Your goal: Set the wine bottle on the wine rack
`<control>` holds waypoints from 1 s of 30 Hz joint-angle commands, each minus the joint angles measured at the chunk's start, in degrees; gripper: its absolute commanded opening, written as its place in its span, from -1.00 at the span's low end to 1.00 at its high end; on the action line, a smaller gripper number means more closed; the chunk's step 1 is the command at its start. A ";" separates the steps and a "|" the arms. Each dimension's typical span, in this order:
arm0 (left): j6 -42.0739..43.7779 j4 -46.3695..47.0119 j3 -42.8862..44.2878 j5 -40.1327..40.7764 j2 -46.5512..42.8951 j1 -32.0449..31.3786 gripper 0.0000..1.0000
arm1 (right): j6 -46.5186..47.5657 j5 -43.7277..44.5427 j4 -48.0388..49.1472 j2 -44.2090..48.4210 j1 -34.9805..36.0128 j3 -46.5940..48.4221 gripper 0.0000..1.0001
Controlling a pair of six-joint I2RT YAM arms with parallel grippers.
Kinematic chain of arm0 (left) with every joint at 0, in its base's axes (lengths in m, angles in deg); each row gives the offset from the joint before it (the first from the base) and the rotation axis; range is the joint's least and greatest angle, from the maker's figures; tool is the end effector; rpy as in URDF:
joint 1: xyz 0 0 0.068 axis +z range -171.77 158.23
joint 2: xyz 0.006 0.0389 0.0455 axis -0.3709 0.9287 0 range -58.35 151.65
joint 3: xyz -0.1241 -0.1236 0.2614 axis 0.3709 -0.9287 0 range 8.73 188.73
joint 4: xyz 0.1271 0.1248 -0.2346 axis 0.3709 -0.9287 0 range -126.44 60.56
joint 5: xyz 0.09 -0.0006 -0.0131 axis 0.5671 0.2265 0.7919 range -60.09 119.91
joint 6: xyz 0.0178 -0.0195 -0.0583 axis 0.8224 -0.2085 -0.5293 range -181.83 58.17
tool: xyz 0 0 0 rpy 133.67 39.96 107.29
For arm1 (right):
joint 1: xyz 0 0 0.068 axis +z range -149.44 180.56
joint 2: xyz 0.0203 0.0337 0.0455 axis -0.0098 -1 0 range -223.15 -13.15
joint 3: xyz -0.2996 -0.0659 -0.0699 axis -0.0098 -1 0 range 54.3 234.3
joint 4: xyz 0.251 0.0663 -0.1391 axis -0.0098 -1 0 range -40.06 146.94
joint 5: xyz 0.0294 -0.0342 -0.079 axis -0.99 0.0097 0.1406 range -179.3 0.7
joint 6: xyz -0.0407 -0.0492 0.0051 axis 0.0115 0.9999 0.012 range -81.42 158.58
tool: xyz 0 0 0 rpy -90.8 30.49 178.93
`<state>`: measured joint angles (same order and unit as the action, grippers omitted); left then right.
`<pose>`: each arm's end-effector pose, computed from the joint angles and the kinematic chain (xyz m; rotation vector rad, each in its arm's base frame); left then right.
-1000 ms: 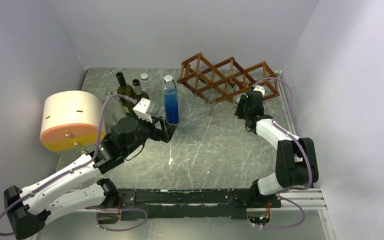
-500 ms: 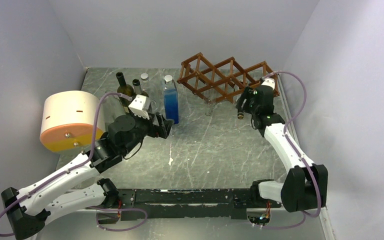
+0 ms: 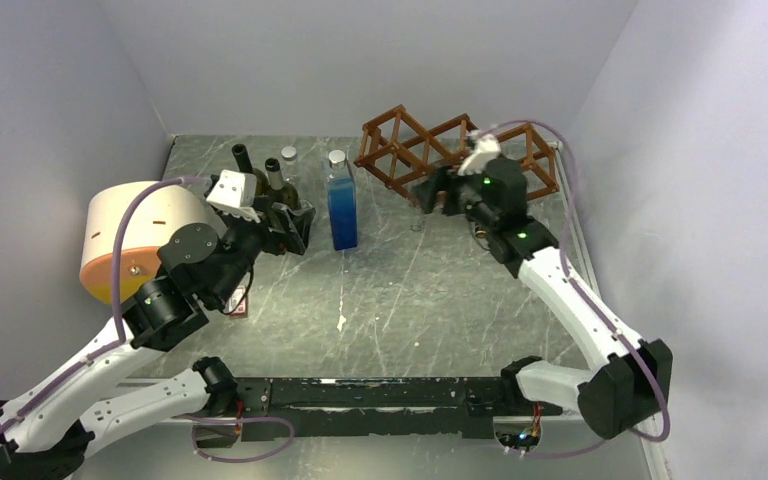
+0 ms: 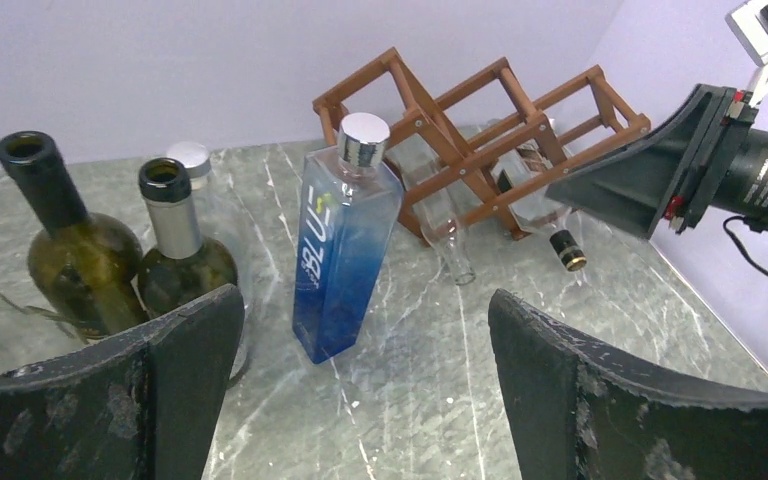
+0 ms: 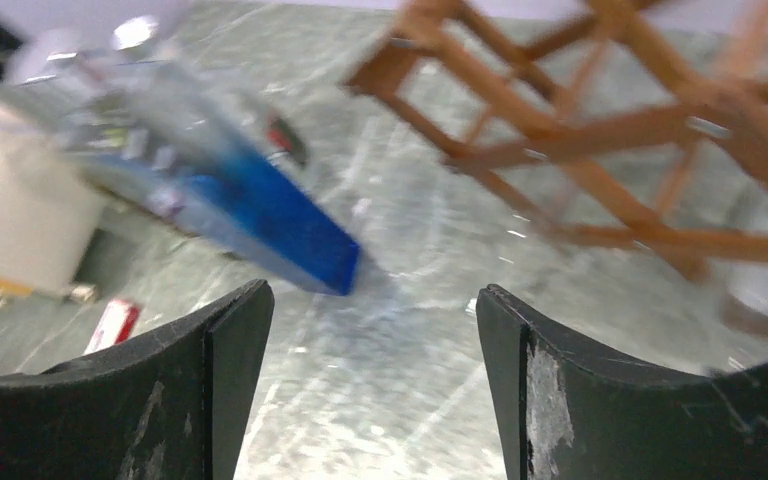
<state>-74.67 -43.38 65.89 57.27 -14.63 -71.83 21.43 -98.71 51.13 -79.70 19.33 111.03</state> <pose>0.1295 -0.1193 0.4482 0.1406 1.5929 -0.4812 0.2837 0.1049 0.3734 -0.1437 1.8753 0.5859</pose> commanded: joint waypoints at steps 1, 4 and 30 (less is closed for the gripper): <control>2.25 -1.22 -0.33 3.29 -1.81 0.31 0.91 | 6.01 7.26 2.71 -4.28 13.11 6.96 0.59; 1.89 -0.81 -1.08 4.21 -2.59 0.25 0.91 | 5.11 10.90 2.60 -8.34 17.83 11.02 0.60; -24.33 -9.28 -9.14 23.84 -4.65 0.32 0.95 | 10.28 37.44 -0.69 -36.98 32.75 35.54 0.63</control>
<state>-95.13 -50.19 55.75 77.02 -20.66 -71.83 30.52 -65.03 51.13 -114.89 51.43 144.08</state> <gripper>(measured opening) 0.975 0.822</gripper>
